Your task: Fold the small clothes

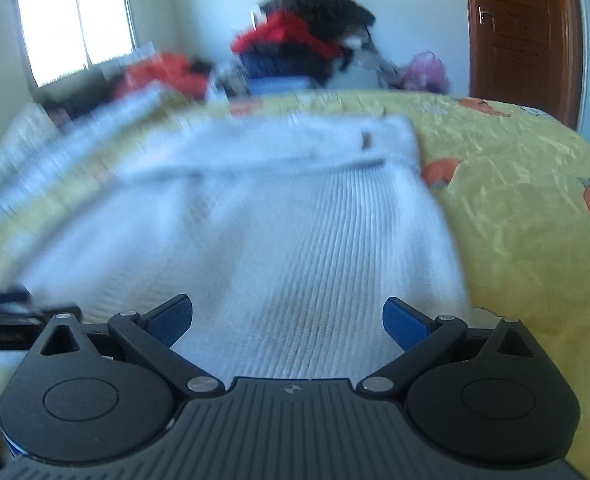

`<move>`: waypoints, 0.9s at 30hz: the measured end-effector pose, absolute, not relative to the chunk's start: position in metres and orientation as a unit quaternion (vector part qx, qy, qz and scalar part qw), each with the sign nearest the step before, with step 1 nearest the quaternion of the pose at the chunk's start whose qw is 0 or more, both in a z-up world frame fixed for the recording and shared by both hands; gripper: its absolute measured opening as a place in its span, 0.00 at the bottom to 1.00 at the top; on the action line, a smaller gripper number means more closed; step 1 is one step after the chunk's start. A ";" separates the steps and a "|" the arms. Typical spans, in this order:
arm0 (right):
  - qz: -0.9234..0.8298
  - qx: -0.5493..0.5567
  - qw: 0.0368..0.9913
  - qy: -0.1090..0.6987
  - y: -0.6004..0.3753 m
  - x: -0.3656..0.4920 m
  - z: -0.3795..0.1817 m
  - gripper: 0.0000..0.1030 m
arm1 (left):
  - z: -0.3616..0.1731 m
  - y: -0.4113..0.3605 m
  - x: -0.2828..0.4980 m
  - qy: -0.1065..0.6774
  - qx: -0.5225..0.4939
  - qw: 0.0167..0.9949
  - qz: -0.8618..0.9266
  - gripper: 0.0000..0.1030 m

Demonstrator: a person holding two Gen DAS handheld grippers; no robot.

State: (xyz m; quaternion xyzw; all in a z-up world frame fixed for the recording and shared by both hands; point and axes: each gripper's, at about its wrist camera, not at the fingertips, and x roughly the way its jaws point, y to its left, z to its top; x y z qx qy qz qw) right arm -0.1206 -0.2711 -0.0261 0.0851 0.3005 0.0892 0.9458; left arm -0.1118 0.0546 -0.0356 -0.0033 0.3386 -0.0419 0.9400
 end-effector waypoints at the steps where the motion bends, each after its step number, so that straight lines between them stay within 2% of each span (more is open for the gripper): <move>1: 0.096 0.105 0.946 0.293 -0.284 -0.130 -0.019 1.00 | -0.034 0.066 -0.118 0.334 -0.012 0.942 -0.038 1.00; 4: 0.080 0.198 0.932 0.293 -0.334 -0.150 -0.014 1.00 | -0.033 0.108 -0.129 0.335 -0.060 0.940 -0.012 1.00; 7: 0.062 0.359 0.875 0.318 -0.390 -0.157 -0.036 0.99 | -0.038 0.142 -0.122 0.345 -0.120 0.931 0.007 1.00; 10: 0.055 0.436 0.833 0.336 -0.411 -0.161 -0.067 0.99 | -0.044 0.160 -0.116 0.360 -0.158 0.919 0.004 1.00; 15: 0.095 0.439 0.826 0.339 -0.396 -0.162 -0.074 0.98 | -0.044 0.161 -0.120 0.360 -0.178 0.915 -0.039 1.00; 20: 0.144 0.417 0.819 0.366 -0.375 -0.151 -0.074 0.92 | -0.044 0.173 -0.115 0.380 -0.251 0.884 -0.108 1.00; 23: 0.154 0.418 0.815 0.372 -0.367 -0.147 -0.072 0.81 | -0.046 0.187 -0.107 0.396 -0.299 0.859 -0.127 1.00; 25: 0.158 0.419 0.812 0.375 -0.368 -0.144 -0.072 0.68 | -0.049 0.197 -0.105 0.401 -0.333 0.843 -0.136 1.00; 27: 0.164 0.423 0.805 0.381 -0.367 -0.143 -0.075 0.66 | -0.051 0.201 -0.107 0.403 -0.350 0.834 -0.141 0.96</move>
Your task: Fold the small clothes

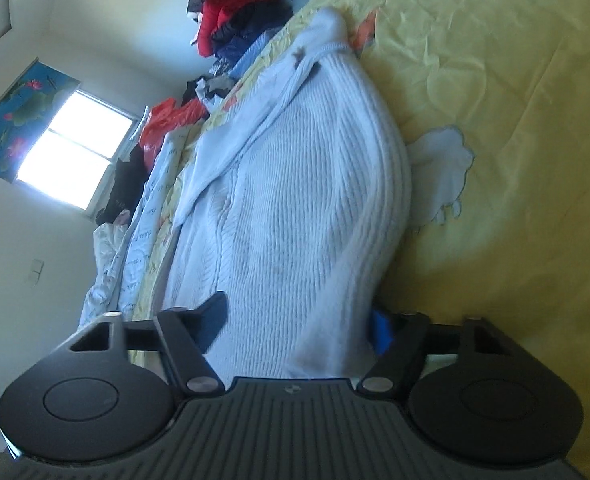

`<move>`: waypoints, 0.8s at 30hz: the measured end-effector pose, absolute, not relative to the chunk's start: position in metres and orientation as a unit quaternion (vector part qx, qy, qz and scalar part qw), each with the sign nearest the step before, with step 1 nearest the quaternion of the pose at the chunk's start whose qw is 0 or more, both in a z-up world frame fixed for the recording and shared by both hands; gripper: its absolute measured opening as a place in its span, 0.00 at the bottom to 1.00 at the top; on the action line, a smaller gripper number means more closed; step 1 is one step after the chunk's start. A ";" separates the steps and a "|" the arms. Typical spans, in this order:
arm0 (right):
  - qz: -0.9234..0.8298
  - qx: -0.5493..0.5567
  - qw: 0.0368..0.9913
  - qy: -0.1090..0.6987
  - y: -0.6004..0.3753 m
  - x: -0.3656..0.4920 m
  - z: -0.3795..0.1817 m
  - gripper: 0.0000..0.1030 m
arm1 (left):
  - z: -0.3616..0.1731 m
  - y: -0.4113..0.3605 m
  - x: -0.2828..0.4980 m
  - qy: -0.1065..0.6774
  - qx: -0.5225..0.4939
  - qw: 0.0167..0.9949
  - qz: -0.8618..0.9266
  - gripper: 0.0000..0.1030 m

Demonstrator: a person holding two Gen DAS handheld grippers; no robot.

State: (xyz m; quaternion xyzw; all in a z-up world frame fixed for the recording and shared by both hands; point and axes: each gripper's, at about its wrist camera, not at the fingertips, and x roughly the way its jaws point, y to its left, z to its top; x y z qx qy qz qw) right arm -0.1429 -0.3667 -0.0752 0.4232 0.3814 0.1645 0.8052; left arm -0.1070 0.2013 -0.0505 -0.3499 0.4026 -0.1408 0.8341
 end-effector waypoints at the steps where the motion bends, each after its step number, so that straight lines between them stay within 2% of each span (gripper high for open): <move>1: 0.165 0.425 0.804 0.382 -0.366 -0.142 -0.076 0.66 | -0.050 0.200 -0.108 0.404 -0.346 0.835 -0.140 0.92; 3: 0.168 0.432 0.801 0.378 -0.366 -0.139 -0.078 0.66 | -0.049 0.195 -0.110 0.407 -0.323 0.844 -0.133 0.76; 4: 0.167 0.439 0.798 0.377 -0.366 -0.138 -0.079 0.65 | -0.048 0.192 -0.110 0.410 -0.308 0.850 -0.124 0.59; 5: 0.167 0.445 0.796 0.376 -0.369 -0.138 -0.080 0.64 | -0.048 0.192 -0.109 0.415 -0.296 0.852 -0.117 0.48; 6: 0.165 0.448 0.794 0.376 -0.370 -0.137 -0.081 0.63 | -0.047 0.191 -0.108 0.417 -0.288 0.855 -0.112 0.46; 8: 0.166 0.451 0.792 0.376 -0.372 -0.137 -0.083 0.61 | -0.048 0.190 -0.105 0.423 -0.279 0.856 -0.105 0.30; 11: 0.165 0.451 0.793 0.376 -0.374 -0.139 -0.084 0.57 | -0.048 0.193 -0.106 0.428 -0.272 0.857 -0.098 0.24; 12: 0.163 0.451 0.793 0.375 -0.374 -0.140 -0.085 0.51 | -0.048 0.194 -0.106 0.429 -0.270 0.857 -0.097 0.22; 14: 0.156 0.448 0.796 0.377 -0.376 -0.142 -0.087 0.28 | -0.048 0.196 -0.107 0.431 -0.267 0.857 -0.095 0.17; 15: 0.152 0.444 0.797 0.380 -0.376 -0.142 -0.089 0.18 | -0.048 0.196 -0.108 0.431 -0.266 0.857 -0.096 0.11; 19: 0.161 0.450 0.800 0.362 -0.381 -0.148 -0.090 0.16 | -0.030 0.189 -0.106 0.418 -0.245 0.868 -0.114 0.10; 24: 0.199 0.469 0.800 0.317 -0.388 -0.137 -0.062 0.16 | 0.020 0.178 -0.099 0.365 -0.223 0.889 -0.163 0.10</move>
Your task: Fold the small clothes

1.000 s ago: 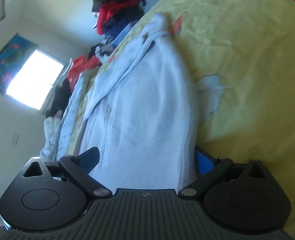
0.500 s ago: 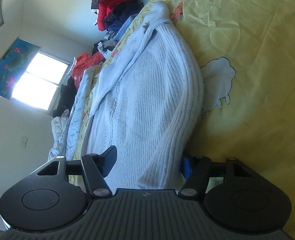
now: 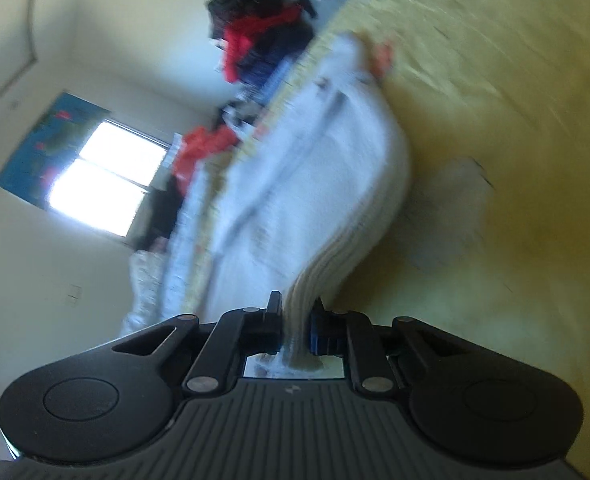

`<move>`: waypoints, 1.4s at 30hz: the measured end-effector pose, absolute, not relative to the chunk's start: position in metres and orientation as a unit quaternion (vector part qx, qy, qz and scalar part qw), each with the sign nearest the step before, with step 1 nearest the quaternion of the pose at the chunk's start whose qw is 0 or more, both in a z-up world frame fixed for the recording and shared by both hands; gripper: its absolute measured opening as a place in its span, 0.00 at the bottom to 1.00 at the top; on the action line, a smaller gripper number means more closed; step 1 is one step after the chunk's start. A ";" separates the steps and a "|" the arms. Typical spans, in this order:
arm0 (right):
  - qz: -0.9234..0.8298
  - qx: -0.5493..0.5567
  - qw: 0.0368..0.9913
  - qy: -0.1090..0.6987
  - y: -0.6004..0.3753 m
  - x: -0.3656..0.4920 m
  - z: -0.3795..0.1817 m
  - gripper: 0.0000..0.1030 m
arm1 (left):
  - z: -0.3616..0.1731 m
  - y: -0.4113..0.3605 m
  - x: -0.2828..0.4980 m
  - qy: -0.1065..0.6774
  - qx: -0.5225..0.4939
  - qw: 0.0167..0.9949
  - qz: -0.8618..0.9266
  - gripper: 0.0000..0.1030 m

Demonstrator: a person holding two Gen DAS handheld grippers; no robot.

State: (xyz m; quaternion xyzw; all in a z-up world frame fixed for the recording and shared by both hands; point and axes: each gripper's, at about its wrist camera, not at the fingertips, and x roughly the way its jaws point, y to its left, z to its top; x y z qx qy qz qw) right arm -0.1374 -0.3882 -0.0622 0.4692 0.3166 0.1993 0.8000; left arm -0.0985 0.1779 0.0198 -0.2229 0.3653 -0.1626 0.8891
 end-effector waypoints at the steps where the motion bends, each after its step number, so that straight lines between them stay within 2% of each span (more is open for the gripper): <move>1: 0.205 0.472 0.800 0.308 -0.389 -0.134 -0.056 0.16 | 0.027 0.176 -0.095 0.359 -0.221 0.891 -0.167 0.10; 11: 0.235 0.506 0.785 0.270 -0.411 -0.077 -0.020 0.16 | 0.068 0.175 -0.034 0.340 -0.229 0.896 -0.168 0.10; 18: 0.233 0.501 0.789 0.270 -0.422 0.025 -0.001 0.16 | 0.077 0.162 0.068 0.357 -0.213 0.900 -0.130 0.10; 26: 0.223 0.515 0.779 0.278 -0.429 0.155 -0.008 0.16 | 0.079 0.134 0.197 0.367 -0.197 0.901 -0.119 0.10; 29: 0.211 0.518 0.780 0.282 -0.436 0.198 -0.014 0.16 | 0.072 0.128 0.243 0.358 -0.201 0.905 -0.110 0.10; 32: 0.187 0.531 0.770 0.300 -0.445 0.242 -0.037 0.18 | 0.038 0.121 0.292 0.377 -0.192 0.902 -0.085 0.11; 33: 0.178 0.541 0.761 0.312 -0.447 0.255 -0.049 0.25 | 0.024 0.118 0.305 0.390 -0.191 0.897 -0.086 0.11; 35: 0.146 0.550 0.758 0.319 -0.450 0.269 -0.066 0.37 | 0.006 0.114 0.315 0.397 -0.189 0.892 -0.099 0.18; 36: 0.134 0.551 0.762 0.313 -0.452 0.271 -0.071 0.47 | 0.004 0.114 0.313 0.390 -0.198 0.893 -0.102 0.21; 37: 0.124 0.550 0.766 0.308 -0.453 0.269 -0.073 0.53 | 0.004 0.116 0.308 0.380 -0.209 0.894 -0.109 0.29; 39: 0.121 0.547 0.773 0.297 -0.454 0.259 -0.069 0.53 | 0.012 0.122 0.292 0.352 -0.233 0.895 -0.141 0.60; 40: 0.132 0.542 0.777 0.292 -0.453 0.251 -0.065 0.54 | 0.018 0.126 0.285 0.340 -0.234 0.898 -0.150 0.81; 41: 0.142 0.533 0.783 0.288 -0.452 0.241 -0.061 0.54 | 0.027 0.130 0.272 0.319 -0.229 0.908 -0.146 0.86; 42: 0.150 0.520 0.790 0.288 -0.450 0.230 -0.056 0.54 | 0.034 0.132 0.261 0.305 -0.223 0.916 -0.138 0.86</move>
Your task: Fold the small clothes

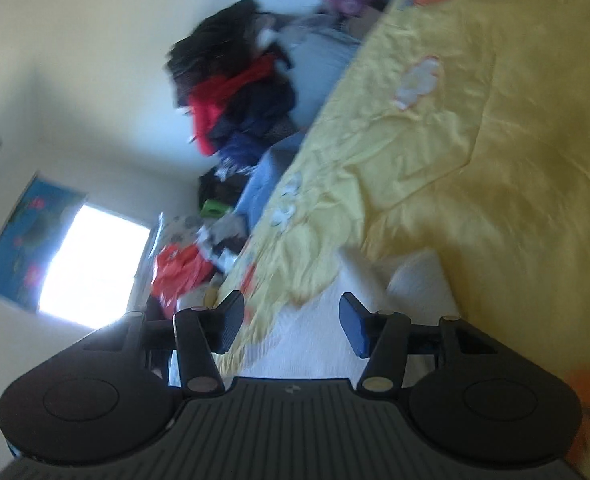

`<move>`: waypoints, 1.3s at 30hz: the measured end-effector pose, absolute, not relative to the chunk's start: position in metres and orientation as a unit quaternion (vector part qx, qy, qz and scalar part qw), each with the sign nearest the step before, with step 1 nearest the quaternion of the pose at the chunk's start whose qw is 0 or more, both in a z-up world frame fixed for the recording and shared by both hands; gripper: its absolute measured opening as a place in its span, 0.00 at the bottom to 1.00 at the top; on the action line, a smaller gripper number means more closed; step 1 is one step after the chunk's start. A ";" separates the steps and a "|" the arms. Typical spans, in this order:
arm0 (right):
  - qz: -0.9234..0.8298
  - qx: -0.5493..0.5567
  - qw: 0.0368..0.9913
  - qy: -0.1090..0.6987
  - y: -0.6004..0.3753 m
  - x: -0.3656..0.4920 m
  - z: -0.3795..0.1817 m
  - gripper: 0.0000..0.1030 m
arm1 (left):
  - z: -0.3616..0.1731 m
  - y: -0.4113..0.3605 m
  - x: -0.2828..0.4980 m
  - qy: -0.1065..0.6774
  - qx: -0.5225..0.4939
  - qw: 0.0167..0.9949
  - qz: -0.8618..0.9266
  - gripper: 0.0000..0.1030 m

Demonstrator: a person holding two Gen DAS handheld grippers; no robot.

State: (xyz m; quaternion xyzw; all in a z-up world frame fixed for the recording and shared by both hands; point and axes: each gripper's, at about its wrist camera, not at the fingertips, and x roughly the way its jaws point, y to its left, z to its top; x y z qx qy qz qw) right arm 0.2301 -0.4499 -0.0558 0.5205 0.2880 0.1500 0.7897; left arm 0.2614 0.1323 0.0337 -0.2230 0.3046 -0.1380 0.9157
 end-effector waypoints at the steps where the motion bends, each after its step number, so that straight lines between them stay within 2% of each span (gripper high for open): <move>1: 0.157 0.506 0.797 0.289 -0.448 0.218 -0.051 0.54 | 0.040 0.137 0.249 0.294 -0.219 0.921 -0.133 0.87; 4: 0.168 0.473 0.814 0.291 -0.446 0.174 -0.040 0.56 | 0.041 0.147 0.216 0.306 -0.220 0.919 -0.120 0.88; 8: 0.149 0.459 0.827 0.288 -0.448 0.109 -0.039 0.57 | 0.014 0.147 0.158 0.344 -0.217 0.910 -0.075 0.88; 14: 0.112 0.521 0.794 0.294 -0.457 0.042 -0.068 0.57 | -0.031 0.143 0.089 0.380 -0.288 0.876 -0.073 0.88; 21: 0.094 0.506 0.795 0.321 -0.429 0.065 -0.085 0.58 | -0.045 0.130 0.118 0.363 -0.307 0.879 -0.039 0.88; 24: 0.072 0.502 0.797 0.328 -0.414 0.086 -0.092 0.61 | -0.047 0.119 0.129 0.349 -0.313 0.883 -0.010 0.93; 27: 0.056 0.500 0.808 0.306 -0.400 0.098 -0.092 0.61 | -0.044 0.107 0.134 0.348 -0.294 0.890 0.019 0.92; 28: 0.050 0.507 0.807 0.300 -0.399 0.099 -0.094 0.57 | -0.043 0.104 0.135 0.348 -0.287 0.892 0.029 0.83; 29: 0.048 0.509 0.807 0.295 -0.397 0.100 -0.094 0.51 | -0.041 0.101 0.136 0.351 -0.274 0.894 0.043 0.55; 30: 0.044 0.506 0.809 0.295 -0.396 0.103 -0.094 0.27 | -0.041 0.098 0.139 0.360 -0.255 0.896 0.053 0.45; 32: 0.048 0.496 0.813 0.301 -0.394 0.106 -0.094 0.26 | -0.038 0.102 0.141 0.365 -0.261 0.893 0.041 0.27; 35: 0.053 0.482 0.825 0.292 -0.392 0.104 -0.085 0.23 | -0.026 0.098 0.138 0.363 -0.233 0.902 0.035 0.19; 39: 0.077 0.457 0.848 0.258 -0.388 0.091 -0.057 0.20 | 0.004 0.097 0.118 0.339 -0.225 0.913 0.004 0.16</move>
